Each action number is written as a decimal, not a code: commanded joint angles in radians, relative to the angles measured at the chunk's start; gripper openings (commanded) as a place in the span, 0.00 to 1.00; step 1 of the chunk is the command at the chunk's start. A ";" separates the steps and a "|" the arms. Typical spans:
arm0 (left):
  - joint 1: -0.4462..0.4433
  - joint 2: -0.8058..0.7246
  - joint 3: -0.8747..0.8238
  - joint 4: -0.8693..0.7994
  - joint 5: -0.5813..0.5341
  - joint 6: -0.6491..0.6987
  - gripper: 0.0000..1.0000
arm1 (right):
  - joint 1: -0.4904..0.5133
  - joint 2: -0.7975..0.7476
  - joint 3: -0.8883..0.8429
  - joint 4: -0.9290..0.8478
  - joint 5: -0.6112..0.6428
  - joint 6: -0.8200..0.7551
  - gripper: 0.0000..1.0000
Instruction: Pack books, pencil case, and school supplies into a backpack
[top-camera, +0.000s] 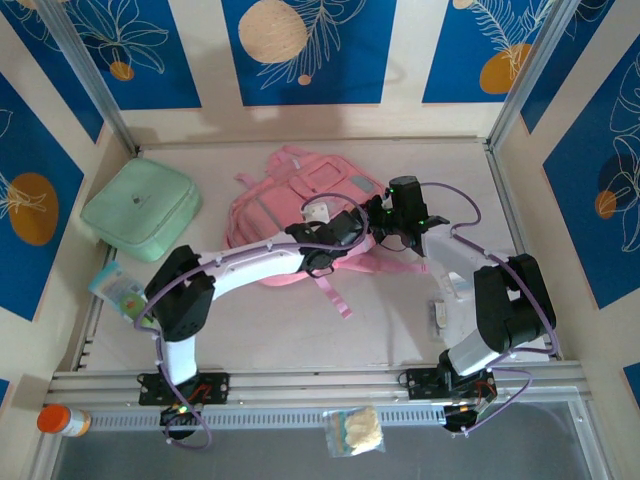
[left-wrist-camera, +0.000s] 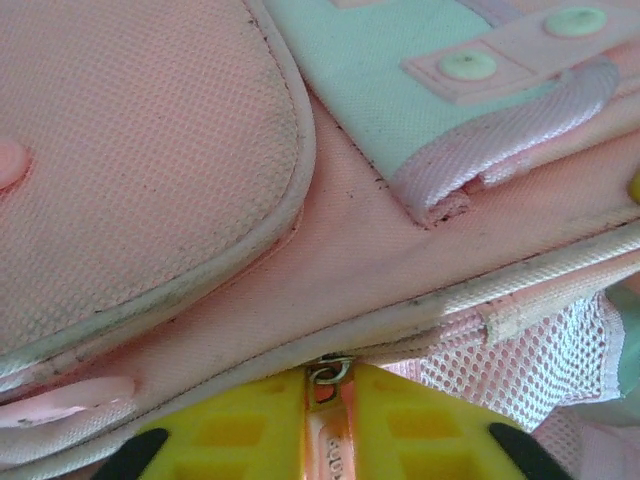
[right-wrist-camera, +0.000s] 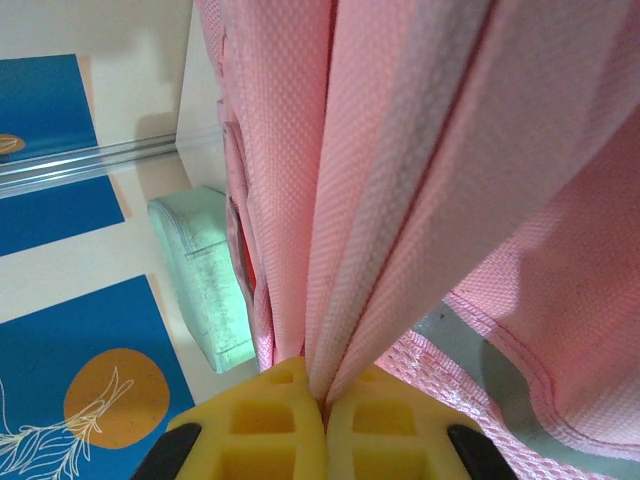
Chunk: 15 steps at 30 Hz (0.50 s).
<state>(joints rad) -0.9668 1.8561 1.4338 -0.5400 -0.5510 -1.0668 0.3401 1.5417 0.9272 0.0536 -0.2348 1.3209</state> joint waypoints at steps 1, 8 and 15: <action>0.016 -0.026 -0.009 0.009 -0.044 0.036 0.12 | -0.001 -0.051 0.015 0.044 -0.046 0.001 0.00; 0.026 -0.076 -0.046 -0.052 -0.045 0.093 0.00 | -0.026 -0.045 0.017 0.022 -0.052 -0.043 0.00; 0.046 -0.138 -0.196 -0.035 0.071 0.220 0.00 | -0.077 0.005 0.063 0.001 -0.116 -0.089 0.00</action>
<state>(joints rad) -0.9562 1.7481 1.3029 -0.5117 -0.5018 -0.9203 0.2993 1.5486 0.9329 0.0319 -0.3000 1.2736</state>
